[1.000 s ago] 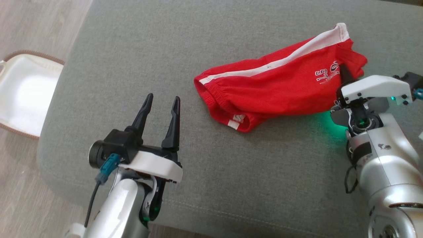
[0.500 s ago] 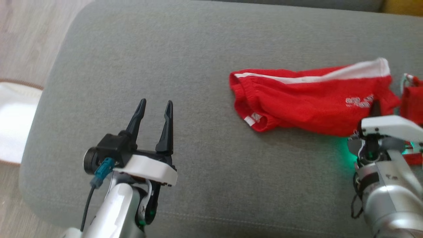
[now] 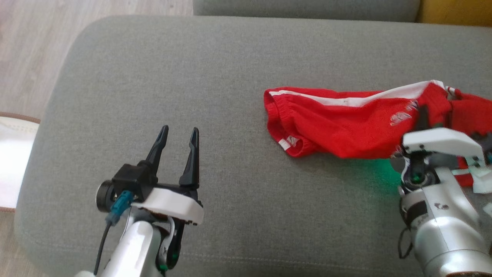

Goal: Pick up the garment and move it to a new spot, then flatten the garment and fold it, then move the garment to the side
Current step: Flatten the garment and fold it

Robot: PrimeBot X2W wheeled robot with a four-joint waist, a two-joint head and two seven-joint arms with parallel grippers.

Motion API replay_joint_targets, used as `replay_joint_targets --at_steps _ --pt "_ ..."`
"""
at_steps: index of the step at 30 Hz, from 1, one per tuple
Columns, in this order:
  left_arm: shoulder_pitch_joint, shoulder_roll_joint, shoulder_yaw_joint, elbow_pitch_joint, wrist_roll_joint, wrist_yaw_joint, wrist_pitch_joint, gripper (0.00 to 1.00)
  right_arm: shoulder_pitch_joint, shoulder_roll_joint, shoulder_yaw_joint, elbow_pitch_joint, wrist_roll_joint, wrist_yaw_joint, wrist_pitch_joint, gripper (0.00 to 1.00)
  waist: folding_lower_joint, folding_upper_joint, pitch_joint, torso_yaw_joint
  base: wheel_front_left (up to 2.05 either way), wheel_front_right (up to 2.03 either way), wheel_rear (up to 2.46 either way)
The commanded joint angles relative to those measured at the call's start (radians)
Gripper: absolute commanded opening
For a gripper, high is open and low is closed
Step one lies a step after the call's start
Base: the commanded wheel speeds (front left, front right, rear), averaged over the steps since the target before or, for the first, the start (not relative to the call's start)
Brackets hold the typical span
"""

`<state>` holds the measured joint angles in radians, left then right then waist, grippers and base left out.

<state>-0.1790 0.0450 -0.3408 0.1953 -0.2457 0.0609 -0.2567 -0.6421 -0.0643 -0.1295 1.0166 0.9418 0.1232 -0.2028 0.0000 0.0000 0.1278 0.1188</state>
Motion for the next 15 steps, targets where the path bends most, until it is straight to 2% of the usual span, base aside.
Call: replay_joint_targets --at_steps 1,6,7,15 --pt "-0.013 0.005 0.04 -0.026 0.012 -0.007 -0.005 1.0 -0.008 0.014 0.082 -0.069 0.043 0.008 -0.008 0.0 0.0 0.0 -0.015 0.003 0.0 0.0 0.0" --pt "-0.001 0.005 0.045 -0.019 0.015 -0.013 -0.005 1.0 0.036 0.014 0.256 -0.194 0.141 0.008 -0.014 0.0 0.0 0.0 -0.045 0.015 0.0 0.0 0.0" --pt "-0.001 0.005 0.045 -0.019 0.015 -0.013 -0.005 1.0 0.036 0.014 0.256 -0.194 0.141 0.008 -0.014 0.0 0.0 0.0 -0.045 0.015 0.0 0.0 0.0" --pt "0.03 0.005 0.053 -0.014 0.014 -0.013 -0.005 1.0 0.105 0.014 0.463 -0.308 0.223 0.008 -0.007 0.0 0.0 0.0 -0.084 0.045 0.0 0.0 0.0"
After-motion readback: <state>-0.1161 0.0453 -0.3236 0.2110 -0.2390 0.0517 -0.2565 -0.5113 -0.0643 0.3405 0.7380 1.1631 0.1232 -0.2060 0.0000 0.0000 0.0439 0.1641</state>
